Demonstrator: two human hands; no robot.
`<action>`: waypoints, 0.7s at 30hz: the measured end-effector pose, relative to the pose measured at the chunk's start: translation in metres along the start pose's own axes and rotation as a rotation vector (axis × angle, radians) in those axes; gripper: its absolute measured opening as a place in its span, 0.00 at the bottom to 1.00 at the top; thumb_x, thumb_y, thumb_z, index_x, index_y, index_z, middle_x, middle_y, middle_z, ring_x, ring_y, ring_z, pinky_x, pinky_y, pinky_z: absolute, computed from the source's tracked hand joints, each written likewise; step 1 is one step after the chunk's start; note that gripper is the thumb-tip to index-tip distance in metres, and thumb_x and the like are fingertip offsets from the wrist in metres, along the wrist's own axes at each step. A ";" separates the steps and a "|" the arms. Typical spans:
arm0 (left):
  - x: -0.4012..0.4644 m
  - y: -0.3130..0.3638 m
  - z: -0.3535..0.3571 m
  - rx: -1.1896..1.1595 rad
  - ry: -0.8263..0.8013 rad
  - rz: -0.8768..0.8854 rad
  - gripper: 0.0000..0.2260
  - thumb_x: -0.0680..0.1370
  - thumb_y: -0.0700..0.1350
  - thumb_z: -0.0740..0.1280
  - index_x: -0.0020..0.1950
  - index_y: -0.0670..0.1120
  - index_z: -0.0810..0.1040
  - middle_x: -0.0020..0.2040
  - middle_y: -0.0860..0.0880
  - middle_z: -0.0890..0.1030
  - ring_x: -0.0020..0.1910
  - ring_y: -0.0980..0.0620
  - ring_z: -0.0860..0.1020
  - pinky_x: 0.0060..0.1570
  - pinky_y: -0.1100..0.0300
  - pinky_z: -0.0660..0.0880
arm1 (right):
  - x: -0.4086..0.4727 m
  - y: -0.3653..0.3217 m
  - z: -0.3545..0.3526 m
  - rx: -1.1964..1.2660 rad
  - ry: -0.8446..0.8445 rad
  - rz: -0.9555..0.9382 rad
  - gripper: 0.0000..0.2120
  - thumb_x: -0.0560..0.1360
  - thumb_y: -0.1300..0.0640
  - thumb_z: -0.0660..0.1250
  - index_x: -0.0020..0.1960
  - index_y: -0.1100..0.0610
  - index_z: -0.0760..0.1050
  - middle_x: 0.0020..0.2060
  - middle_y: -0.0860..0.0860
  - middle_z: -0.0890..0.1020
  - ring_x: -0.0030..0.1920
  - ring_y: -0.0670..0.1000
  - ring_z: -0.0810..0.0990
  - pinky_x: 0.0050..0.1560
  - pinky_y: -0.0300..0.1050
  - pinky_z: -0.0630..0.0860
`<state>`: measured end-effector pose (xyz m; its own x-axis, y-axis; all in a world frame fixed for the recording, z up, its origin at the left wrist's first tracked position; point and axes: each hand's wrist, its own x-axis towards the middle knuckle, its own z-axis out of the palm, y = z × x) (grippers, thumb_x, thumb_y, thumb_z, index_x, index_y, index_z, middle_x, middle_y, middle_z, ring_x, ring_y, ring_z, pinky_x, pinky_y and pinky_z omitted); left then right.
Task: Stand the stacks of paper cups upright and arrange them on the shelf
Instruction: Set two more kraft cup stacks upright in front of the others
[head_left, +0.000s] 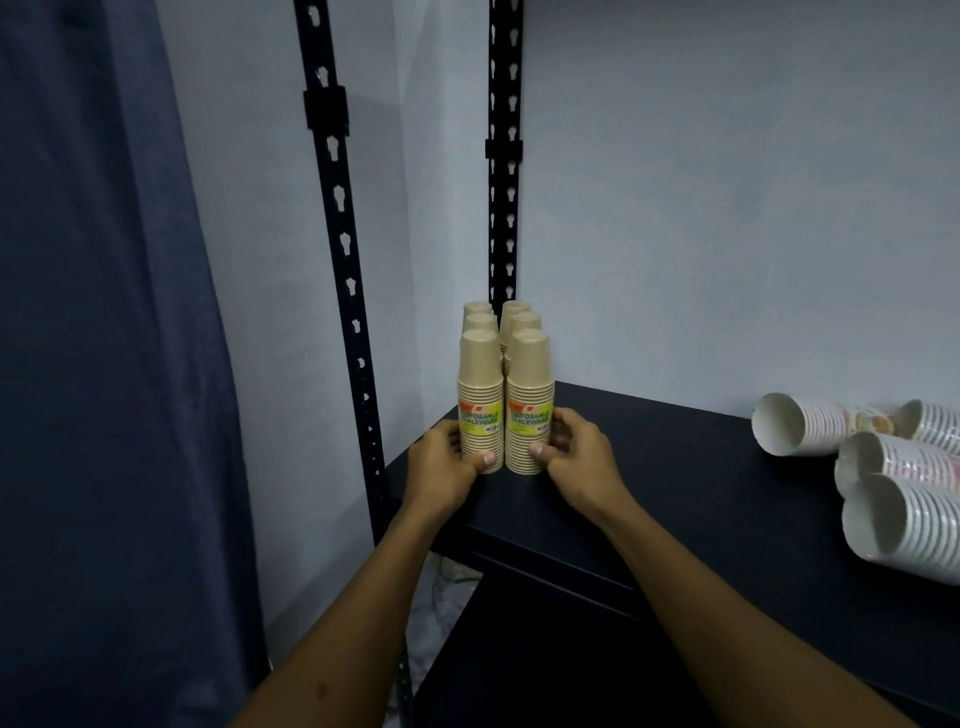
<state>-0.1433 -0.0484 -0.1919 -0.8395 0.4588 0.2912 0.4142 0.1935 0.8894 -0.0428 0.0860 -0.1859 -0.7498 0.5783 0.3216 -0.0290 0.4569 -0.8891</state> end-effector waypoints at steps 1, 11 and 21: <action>0.000 -0.001 0.000 -0.001 -0.006 0.008 0.23 0.70 0.41 0.76 0.63 0.43 0.75 0.59 0.47 0.81 0.55 0.53 0.79 0.57 0.59 0.74 | 0.000 0.000 0.000 -0.006 0.009 -0.005 0.22 0.74 0.65 0.69 0.66 0.57 0.72 0.57 0.50 0.81 0.56 0.45 0.79 0.58 0.39 0.75; -0.001 -0.006 -0.002 0.034 -0.058 0.044 0.26 0.69 0.40 0.76 0.62 0.48 0.68 0.61 0.49 0.78 0.53 0.56 0.77 0.56 0.59 0.75 | -0.002 0.002 -0.003 -0.071 0.025 -0.039 0.24 0.72 0.64 0.71 0.66 0.56 0.71 0.55 0.47 0.80 0.55 0.44 0.79 0.58 0.41 0.75; 0.000 -0.009 0.001 0.066 -0.041 0.043 0.22 0.69 0.40 0.75 0.59 0.47 0.71 0.58 0.49 0.79 0.53 0.56 0.77 0.55 0.62 0.74 | 0.000 0.007 -0.003 -0.087 0.027 -0.025 0.24 0.71 0.64 0.72 0.66 0.57 0.71 0.56 0.49 0.81 0.55 0.45 0.79 0.56 0.39 0.75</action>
<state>-0.1467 -0.0496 -0.2005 -0.8057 0.5028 0.3131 0.4734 0.2288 0.8506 -0.0412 0.0916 -0.1910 -0.7315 0.5833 0.3530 0.0108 0.5277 -0.8494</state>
